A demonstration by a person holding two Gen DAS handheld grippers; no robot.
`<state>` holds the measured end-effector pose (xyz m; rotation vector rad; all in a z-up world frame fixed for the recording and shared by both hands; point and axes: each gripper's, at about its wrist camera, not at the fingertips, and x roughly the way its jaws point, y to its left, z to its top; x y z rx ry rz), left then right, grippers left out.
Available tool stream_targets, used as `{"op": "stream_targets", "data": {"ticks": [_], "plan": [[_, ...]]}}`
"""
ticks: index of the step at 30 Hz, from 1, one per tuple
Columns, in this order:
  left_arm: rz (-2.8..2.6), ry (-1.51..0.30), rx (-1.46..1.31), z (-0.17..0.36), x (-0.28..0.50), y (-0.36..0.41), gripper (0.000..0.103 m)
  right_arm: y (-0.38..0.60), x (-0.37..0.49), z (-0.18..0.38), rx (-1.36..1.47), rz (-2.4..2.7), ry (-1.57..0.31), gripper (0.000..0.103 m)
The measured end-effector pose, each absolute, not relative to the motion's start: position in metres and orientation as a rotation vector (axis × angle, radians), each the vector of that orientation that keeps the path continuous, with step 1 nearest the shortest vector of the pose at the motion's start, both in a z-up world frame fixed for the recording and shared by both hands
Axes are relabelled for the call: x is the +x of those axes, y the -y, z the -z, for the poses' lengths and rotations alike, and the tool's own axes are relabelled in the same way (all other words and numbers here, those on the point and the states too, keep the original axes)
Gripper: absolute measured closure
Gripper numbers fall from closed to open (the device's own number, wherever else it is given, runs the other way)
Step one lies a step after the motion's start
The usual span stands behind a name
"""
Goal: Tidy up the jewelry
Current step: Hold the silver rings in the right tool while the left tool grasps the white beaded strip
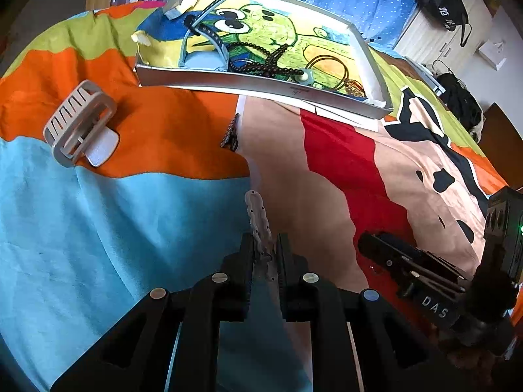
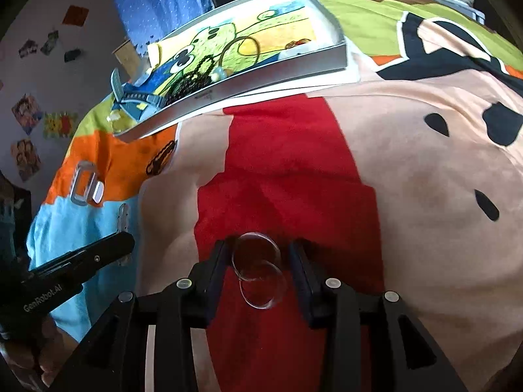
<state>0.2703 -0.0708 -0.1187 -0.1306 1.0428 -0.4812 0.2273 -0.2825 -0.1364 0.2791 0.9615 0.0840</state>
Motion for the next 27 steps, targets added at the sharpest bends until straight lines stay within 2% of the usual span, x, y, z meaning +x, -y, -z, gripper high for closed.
{"op": "stream_targets", "data": {"ticks": [1,3,5,6,13,15,16,17,24,27], "plan": [[0.483,-1.047,-0.134,0.12,0.271,0.071,0.092,0.281,0.228,0.137,0.27,-0.084,-0.963,0.066],[0.485,-1.05,-0.136,0.121,0.271,0.071,0.092,0.279,0.228,0.138,0.265,-0.089,-0.962,0.072],[0.49,-1.045,-0.128,0.12,0.27,0.073,0.092,0.278,0.228,0.138,0.275,-0.112,-0.961,0.093],[0.492,-1.039,-0.121,0.118,0.268,0.074,0.092,0.276,0.228,0.138,0.27,-0.118,-0.962,0.096],[0.489,-1.016,-0.119,0.109,0.26,0.072,0.092,0.281,0.22,0.131,0.282,-0.12,-0.965,0.096],[0.494,-1.026,-0.129,0.108,0.257,0.07,0.092,0.285,0.215,0.129,0.305,-0.122,-0.982,0.084],[0.495,-1.033,-0.132,0.109,0.255,0.07,0.092,0.287,0.211,0.129,0.312,-0.122,-0.993,0.058],[0.496,-1.042,-0.132,0.109,0.254,0.07,0.092,0.287,0.21,0.129,0.311,-0.116,-0.998,0.041],[0.503,-1.1,-0.094,0.117,0.24,0.077,0.092,0.275,0.205,0.133,0.208,-0.1,-1.035,0.041],[0.501,-1.103,-0.089,0.119,0.24,0.079,0.092,0.271,0.207,0.138,0.184,-0.097,-1.04,0.047]]}}
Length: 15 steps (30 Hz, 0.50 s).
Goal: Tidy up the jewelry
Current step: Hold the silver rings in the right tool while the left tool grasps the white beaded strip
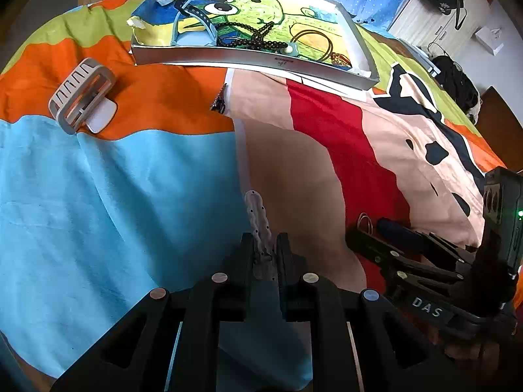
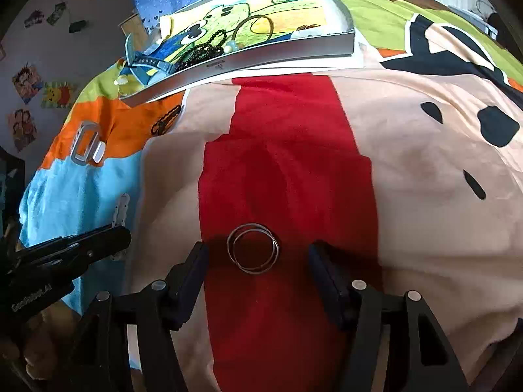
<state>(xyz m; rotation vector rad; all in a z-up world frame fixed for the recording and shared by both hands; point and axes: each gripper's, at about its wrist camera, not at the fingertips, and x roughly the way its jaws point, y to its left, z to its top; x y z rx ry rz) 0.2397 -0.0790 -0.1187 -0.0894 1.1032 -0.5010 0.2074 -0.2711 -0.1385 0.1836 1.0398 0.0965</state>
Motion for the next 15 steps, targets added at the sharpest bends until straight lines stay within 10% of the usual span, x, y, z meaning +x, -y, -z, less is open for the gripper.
{"op": "stream_targets", "data": {"ticks": [3,15], "plan": [[0.497,-1.108,-0.098,0.12,0.24,0.078,0.092,0.271,0.208,0.144,0.197,-0.117,-1.05,0.073],[0.504,-1.019,-0.091,0.101,0.23,0.078,0.092,0.273,0.199,0.123,0.255,-0.147,-0.955,0.073]]}}
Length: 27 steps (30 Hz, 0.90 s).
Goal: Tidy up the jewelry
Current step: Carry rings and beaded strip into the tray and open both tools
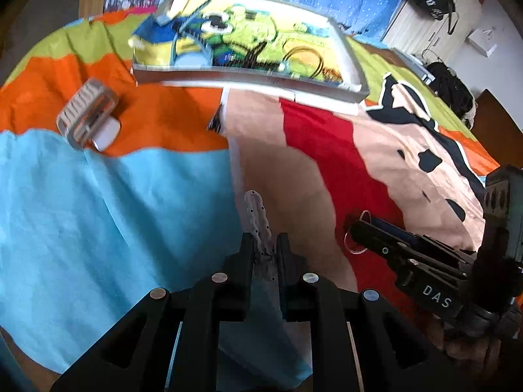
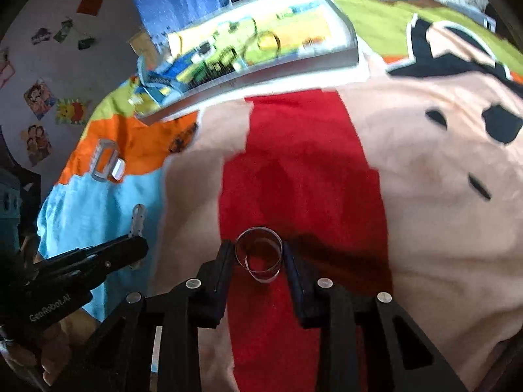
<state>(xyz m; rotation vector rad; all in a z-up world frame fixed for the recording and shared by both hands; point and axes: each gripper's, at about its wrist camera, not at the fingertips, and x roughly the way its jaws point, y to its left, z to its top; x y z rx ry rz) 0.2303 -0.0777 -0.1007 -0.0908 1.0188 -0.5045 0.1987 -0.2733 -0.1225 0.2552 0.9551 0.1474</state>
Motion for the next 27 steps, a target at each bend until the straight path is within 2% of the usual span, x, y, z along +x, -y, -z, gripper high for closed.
{"op": "stream_targets", "data": {"ticks": [10,19,27], "plan": [[0.487,-0.902,-0.078,0.064,0.257,0.084,0.092,0.277,0.21,0.082,0.242,-0.162,-0.796,0.073],[0.51,-0.799,-0.102,0.022,0.339,0.106,0.092,0.305,0.296,0.017,0.217,-0.199,-0.603,0.073],[0.492,-0.816,-0.136,0.037,0.424,0.123,0.092,0.334,0.371,0.029,0.218,-0.175,-0.547,0.073]]}}
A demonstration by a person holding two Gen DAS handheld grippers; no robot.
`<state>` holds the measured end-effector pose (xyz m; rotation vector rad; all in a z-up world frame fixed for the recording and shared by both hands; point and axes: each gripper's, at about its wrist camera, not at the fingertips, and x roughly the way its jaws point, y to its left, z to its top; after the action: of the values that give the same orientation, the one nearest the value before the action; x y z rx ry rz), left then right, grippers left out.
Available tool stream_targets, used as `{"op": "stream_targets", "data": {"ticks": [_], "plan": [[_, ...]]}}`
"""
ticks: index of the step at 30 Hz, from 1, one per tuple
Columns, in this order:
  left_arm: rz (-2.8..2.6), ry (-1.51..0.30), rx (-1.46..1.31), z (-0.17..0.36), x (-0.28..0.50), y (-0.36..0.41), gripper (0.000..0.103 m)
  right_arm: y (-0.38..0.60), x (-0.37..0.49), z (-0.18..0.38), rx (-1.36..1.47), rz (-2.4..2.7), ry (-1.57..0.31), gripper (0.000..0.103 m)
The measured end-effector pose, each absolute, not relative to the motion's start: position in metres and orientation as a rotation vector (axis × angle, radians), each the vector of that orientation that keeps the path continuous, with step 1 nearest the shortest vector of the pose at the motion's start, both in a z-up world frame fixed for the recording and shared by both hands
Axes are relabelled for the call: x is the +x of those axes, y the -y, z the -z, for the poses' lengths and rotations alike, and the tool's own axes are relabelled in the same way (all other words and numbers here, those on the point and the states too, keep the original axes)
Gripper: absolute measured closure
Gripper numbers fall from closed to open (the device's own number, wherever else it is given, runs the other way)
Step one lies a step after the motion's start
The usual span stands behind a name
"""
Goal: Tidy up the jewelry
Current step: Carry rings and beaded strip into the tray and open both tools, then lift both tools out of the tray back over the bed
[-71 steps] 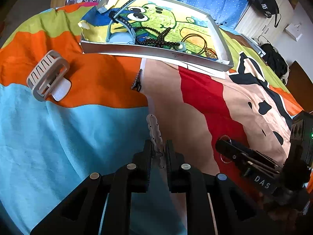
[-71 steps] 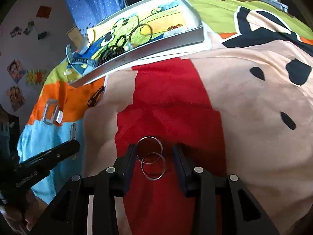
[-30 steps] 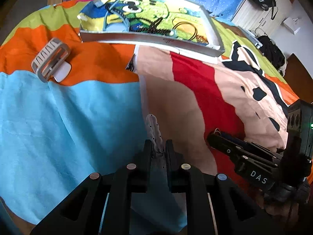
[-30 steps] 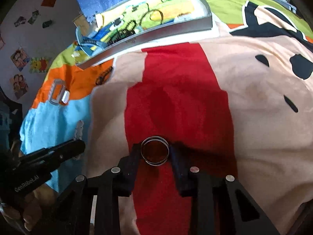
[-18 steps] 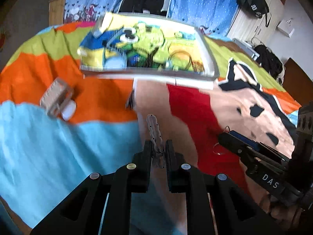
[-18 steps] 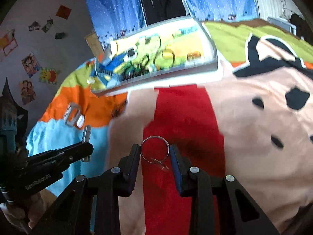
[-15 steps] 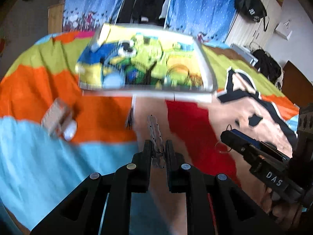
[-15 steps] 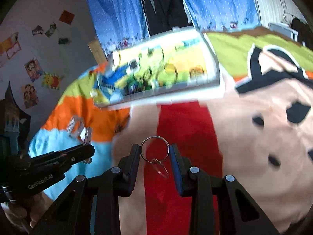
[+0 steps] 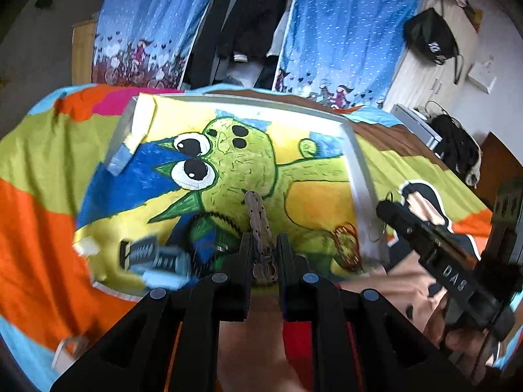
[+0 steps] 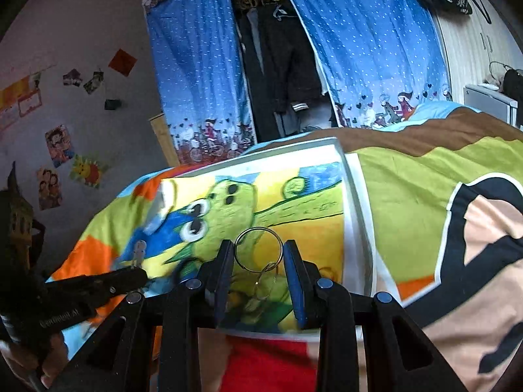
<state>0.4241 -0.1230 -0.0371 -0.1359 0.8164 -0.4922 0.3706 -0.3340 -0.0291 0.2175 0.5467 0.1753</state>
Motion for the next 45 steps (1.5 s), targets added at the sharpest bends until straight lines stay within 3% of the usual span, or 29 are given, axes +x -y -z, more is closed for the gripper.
{"op": "stream_targets", "data": {"ticks": [13,14,15,17,22,24,28,35,45], "plan": [[0.429,-0.976,-0.086,0.079,0.46,0.14,0.091,0.349,0.399,0.091,0.187,-0.12,-0.694,0.073],[0.421,-0.983,-0.091,0.079,0.459,0.141,0.086,0.349,0.398,0.091,0.184,-0.12,-0.698,0.07],[0.403,-0.989,-0.099,0.077,0.459,0.139,0.074,0.35,0.396,0.09,0.18,-0.121,-0.697,0.068],[0.381,-0.982,-0.124,0.071,0.455,0.136,0.06,0.352,0.391,0.086,0.172,-0.12,-0.684,0.056],[0.343,-0.942,-0.134,0.045,0.44,0.133,0.056,0.36,0.376,0.067,0.173,-0.11,-0.627,0.05],[0.332,-0.9,-0.143,0.03,0.428,0.13,0.046,0.367,0.366,0.057,0.185,-0.096,-0.6,0.044],[0.339,-0.818,-0.177,0.002,0.399,0.127,0.043,0.375,0.338,0.031,0.193,-0.082,-0.51,0.027],[0.262,-0.645,-0.153,-0.046,0.327,0.116,0.001,0.382,0.284,-0.014,0.205,-0.085,-0.356,0.0],[0.176,-0.487,-0.058,-0.064,0.231,0.092,0.001,0.375,0.207,-0.032,0.25,-0.105,-0.234,0.0]]}}
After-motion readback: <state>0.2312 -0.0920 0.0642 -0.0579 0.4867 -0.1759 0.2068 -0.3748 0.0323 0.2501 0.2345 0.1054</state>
